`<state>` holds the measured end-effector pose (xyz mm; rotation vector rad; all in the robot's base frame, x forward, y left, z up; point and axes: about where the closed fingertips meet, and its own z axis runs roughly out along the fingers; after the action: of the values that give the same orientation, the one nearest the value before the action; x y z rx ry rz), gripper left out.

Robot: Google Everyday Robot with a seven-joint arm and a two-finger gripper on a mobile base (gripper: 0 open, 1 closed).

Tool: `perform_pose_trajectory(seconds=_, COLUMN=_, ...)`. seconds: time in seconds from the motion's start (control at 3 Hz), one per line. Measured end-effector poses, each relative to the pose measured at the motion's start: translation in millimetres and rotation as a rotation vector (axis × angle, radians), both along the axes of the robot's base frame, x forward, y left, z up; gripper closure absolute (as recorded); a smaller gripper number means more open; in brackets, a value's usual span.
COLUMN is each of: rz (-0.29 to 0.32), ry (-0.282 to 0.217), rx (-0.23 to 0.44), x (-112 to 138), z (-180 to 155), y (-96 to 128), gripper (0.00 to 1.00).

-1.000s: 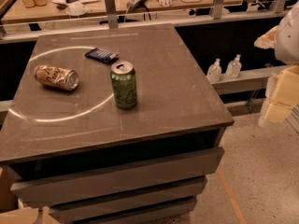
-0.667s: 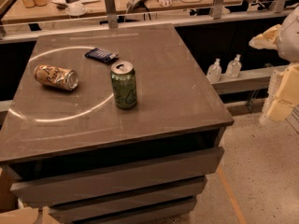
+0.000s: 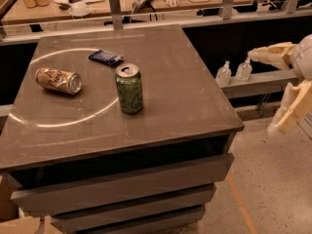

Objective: Knock green can over

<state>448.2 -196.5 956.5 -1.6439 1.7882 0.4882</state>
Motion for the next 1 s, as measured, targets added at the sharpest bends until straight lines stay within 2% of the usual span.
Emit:
perform_pose_trajectory(seconds=0.33, rz=0.054, ry=0.038, rx=0.253, x=-1, z=-1, y=43, gripper=0.0)
perform_pose_trajectory(seconds=0.67, rz=0.083, ry=0.045, rx=0.352, x=-5, z=18, y=62, gripper=0.0)
perform_pose_trajectory(seconds=1.0, rz=0.082, ry=0.045, rx=0.352, x=-5, z=18, y=62, gripper=0.0)
